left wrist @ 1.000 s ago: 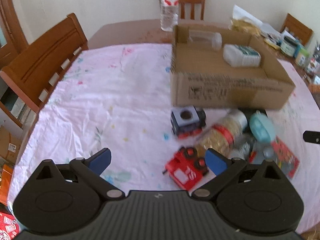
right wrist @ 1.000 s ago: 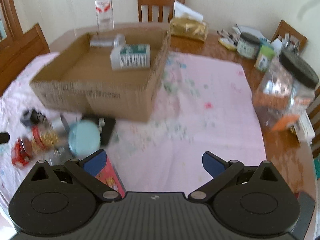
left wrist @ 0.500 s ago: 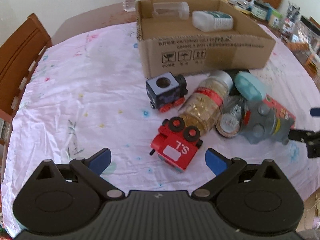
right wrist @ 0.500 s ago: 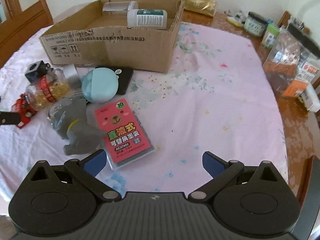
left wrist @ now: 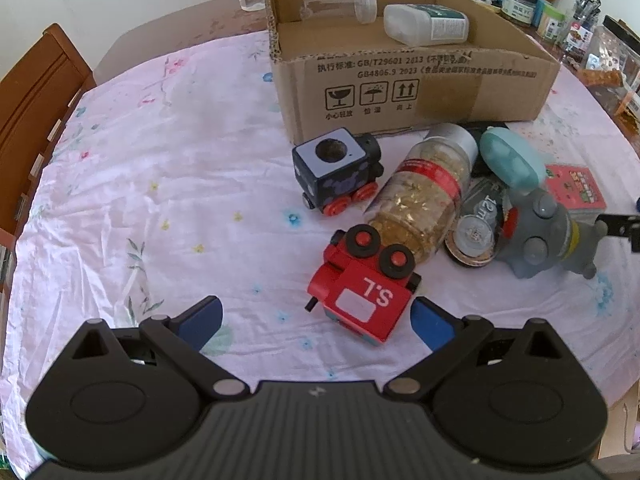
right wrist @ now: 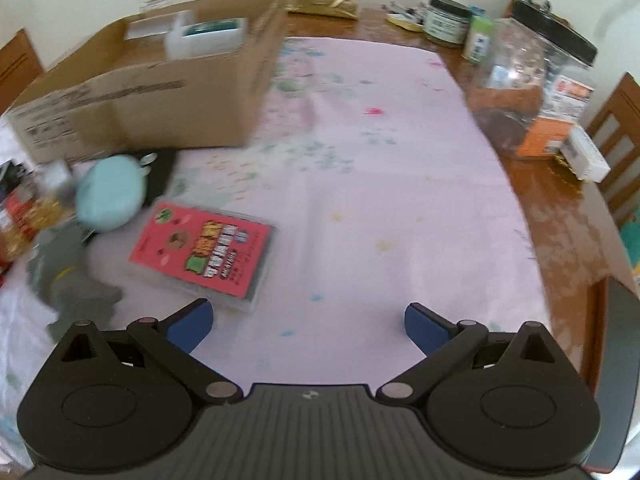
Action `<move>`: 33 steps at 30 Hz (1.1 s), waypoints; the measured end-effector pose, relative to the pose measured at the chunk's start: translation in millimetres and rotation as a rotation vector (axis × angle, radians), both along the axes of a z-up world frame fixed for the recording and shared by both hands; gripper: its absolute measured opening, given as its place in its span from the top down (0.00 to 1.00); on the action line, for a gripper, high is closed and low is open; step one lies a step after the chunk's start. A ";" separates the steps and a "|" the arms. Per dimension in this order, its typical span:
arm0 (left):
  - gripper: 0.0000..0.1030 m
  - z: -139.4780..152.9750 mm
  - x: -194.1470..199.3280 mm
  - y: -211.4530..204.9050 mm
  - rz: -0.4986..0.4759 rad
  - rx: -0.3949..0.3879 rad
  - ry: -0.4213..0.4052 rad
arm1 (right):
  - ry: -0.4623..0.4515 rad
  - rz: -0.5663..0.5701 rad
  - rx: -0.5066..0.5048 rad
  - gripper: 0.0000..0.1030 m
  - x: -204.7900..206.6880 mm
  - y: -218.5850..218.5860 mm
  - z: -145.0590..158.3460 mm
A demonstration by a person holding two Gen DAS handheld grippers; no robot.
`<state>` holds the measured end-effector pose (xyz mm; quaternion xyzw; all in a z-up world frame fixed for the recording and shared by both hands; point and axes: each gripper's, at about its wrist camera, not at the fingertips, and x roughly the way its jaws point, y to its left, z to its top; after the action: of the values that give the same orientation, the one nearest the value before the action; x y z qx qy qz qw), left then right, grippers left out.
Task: Organize rigid objects
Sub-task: 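Move the left tool to the red train while the right tool moves to the pink card pack, then grasp the red S.L toy train with the left tool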
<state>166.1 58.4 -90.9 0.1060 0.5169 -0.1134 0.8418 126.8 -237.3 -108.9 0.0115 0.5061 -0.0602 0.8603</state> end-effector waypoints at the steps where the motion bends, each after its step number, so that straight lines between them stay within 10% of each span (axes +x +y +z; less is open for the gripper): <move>1: 0.03 -1.0 0.6 0.3 0.002 0.002 0.000 | 0.011 -0.008 -0.015 0.00 1.9 -0.3 2.1; 22: 0.00 -12.9 6.2 9.5 0.020 -0.052 0.025 | 0.032 0.106 0.026 0.00 41.0 28.6 -4.5; 33: 0.06 -13.0 10.7 2.1 -0.135 -0.060 -0.033 | -0.004 0.133 0.022 0.00 34.4 23.8 -6.6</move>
<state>176.8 60.6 -103.9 0.1171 0.4910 -0.1838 0.8435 161.3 -213.5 -115.5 -0.0124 0.5046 0.0027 0.8632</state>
